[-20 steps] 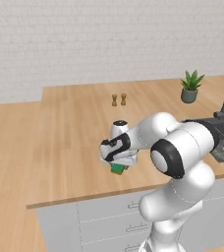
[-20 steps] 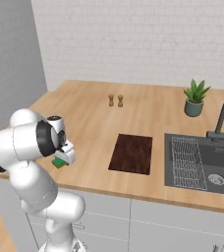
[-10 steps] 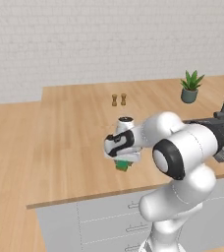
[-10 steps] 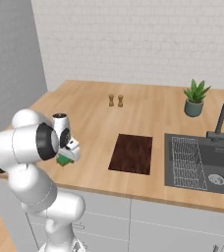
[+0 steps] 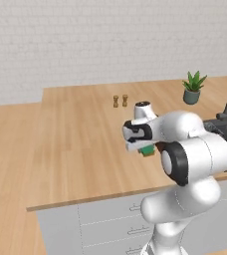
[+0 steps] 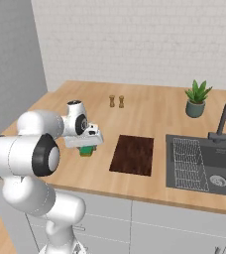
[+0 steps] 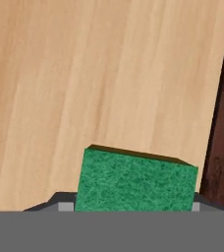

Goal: Pick up the sponge from the counter and clean the cutting board by briefly scrubbing or pressing down on the cutting board. Once finished, release the sponge.

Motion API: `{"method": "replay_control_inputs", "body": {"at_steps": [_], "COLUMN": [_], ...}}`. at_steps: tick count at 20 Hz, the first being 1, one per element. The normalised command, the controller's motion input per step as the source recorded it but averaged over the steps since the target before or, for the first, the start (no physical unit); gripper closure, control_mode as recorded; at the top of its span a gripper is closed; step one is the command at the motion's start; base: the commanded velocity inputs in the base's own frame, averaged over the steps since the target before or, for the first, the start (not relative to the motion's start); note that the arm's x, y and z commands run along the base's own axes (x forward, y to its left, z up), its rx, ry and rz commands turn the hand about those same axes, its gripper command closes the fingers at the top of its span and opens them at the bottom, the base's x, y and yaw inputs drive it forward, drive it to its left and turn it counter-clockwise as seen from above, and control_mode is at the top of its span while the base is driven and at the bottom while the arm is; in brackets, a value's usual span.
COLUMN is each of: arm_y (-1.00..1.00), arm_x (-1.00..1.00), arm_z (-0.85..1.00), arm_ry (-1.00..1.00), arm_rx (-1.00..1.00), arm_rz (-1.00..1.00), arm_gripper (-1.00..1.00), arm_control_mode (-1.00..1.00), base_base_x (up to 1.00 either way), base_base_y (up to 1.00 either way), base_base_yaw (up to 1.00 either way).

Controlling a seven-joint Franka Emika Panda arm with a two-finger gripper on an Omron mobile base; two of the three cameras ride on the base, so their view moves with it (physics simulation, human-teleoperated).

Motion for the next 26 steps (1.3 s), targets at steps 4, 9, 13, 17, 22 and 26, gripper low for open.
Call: {"method": "replay_control_inputs", "body": {"at_steps": [4,9,13,17,22,26], "arm_y": [-0.78,-0.51,-0.03,-0.13,-0.25,-0.28], "arm_x": [0.23,0.22,0.00,0.36,0.52,0.49], "arm_z": [0.16,0.06,0.01,0.00,0.00,0.00], "arm_ry": [0.00,0.02,0.05,0.00,0.00,0.00], "arm_rx": [-0.10,-0.02,0.06,-0.01,0.01,0.03], "arm_rz": [0.62,0.26,0.02,-0.01,-0.07,-0.06], "arm_gripper": [1.00,1.00,1.00,1.00,1.00,1.00], "arm_control_mode": [-1.00,-1.00,-1.00,-1.00,-1.00,-1.00], "base_base_x": [0.00,0.00,0.00,0.00,0.00,0.00], "base_base_y": [0.00,0.00,0.00,0.00,0.00,0.00], "base_base_yaw": [0.00,0.00,0.00,0.00,0.00,0.00]}}
